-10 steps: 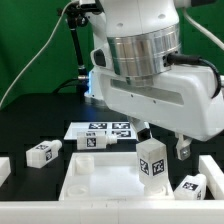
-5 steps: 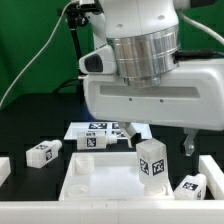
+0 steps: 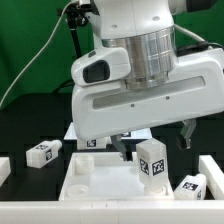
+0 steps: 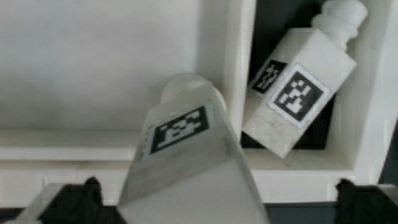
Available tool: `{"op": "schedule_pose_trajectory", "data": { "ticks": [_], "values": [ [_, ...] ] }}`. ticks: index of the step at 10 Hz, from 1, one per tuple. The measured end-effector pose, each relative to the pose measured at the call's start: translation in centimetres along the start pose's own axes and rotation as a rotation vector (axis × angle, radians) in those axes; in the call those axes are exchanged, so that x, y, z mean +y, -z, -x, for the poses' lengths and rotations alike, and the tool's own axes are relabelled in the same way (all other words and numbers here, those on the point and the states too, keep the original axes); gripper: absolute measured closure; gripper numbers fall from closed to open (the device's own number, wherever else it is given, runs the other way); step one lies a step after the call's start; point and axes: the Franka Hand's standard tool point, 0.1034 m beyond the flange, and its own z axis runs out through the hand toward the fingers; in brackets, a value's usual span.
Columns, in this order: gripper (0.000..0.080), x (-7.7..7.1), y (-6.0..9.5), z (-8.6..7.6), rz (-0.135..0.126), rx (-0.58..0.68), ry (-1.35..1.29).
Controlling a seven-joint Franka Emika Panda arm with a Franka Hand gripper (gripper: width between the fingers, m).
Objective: Assemble one leg
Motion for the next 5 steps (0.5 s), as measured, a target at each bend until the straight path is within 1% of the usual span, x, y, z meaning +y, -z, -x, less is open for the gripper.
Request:
{"op": "schedule_pose_trajectory", "data": {
  "ticks": [3, 4, 5],
  "values": [
    [0.015, 0.51, 0.04, 0.02, 0.002, 0.004, 0.236],
    [0.015, 0.61, 0.21, 0.0, 0.007, 0.016, 0.279],
    [0.015, 0.59, 0.25, 0.17, 0.007, 0.015, 0.262]
  ]
}}
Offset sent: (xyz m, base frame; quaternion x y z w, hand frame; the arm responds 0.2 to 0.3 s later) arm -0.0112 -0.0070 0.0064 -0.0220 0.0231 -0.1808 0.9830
